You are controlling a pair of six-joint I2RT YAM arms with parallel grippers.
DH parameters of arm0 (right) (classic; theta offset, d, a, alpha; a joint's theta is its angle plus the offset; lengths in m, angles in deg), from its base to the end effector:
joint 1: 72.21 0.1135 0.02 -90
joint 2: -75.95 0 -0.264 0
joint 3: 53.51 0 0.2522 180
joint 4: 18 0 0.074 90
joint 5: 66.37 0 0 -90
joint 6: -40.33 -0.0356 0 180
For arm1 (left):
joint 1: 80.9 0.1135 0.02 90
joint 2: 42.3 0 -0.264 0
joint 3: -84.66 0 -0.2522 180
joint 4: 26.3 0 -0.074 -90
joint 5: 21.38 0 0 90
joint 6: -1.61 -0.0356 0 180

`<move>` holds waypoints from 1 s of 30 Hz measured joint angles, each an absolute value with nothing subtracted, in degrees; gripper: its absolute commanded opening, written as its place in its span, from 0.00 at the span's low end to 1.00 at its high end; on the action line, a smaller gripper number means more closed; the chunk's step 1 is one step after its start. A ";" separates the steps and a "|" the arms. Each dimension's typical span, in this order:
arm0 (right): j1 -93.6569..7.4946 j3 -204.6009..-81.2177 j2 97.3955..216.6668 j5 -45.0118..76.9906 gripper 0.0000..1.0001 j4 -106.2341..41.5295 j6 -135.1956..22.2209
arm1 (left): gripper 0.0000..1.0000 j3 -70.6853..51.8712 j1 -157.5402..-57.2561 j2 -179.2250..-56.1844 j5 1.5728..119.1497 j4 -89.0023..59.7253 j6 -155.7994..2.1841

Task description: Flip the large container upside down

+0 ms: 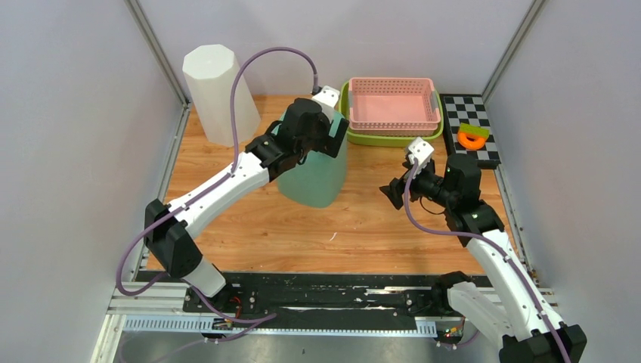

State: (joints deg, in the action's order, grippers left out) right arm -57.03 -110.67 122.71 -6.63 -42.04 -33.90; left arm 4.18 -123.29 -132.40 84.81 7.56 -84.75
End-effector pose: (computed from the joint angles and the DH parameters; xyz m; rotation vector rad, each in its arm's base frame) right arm 0.1777 0.0668 0.3266 -0.8306 1.5970 0.4689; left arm 0.2783 -0.2406 0.3740 0.4855 1.9270 -0.2392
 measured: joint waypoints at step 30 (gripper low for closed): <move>-57.51 -110.67 122.69 -6.72 1.00 -42.04 -34.36 | 1.00 1.01 -120.75 -128.86 76.20 4.20 -84.94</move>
State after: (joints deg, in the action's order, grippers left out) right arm -57.51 -110.67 122.69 -6.72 -42.04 -34.36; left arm 1.01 -120.75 -128.86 76.20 4.20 -84.94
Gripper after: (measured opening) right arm 0.997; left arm 0.999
